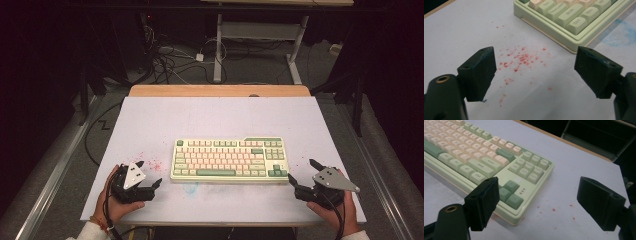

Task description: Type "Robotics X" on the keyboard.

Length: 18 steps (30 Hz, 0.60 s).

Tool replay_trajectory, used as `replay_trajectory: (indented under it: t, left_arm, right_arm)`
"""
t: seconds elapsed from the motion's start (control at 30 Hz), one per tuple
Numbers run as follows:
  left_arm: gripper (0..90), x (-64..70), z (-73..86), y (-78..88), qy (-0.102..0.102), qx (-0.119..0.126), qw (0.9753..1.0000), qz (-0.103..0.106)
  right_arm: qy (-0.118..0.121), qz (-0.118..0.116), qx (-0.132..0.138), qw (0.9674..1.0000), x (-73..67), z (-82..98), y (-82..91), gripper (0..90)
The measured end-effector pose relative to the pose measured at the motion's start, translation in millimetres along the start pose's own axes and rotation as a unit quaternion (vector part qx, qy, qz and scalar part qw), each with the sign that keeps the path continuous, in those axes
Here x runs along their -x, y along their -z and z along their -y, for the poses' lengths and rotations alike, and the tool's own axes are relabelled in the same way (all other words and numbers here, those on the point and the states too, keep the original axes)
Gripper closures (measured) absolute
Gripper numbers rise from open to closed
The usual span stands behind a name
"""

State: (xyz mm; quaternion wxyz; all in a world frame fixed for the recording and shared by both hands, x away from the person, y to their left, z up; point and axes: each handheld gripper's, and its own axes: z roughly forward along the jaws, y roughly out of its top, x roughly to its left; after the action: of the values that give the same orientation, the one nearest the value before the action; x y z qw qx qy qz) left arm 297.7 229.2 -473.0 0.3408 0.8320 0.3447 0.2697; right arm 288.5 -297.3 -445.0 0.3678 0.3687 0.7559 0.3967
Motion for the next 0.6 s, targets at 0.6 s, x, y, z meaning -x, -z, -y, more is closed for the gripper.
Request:
replay_trajectory:
  t: [0.6]
  left_arm:
    - [16.5, 4.3, -2.2, 6.1, 0.000, 0.007, 1.0000, -0.006]
  right_arm:
    - [0.002, -0.069, 0.002, 0.9976, 1.4, -17.1, -5.2, 33.1]
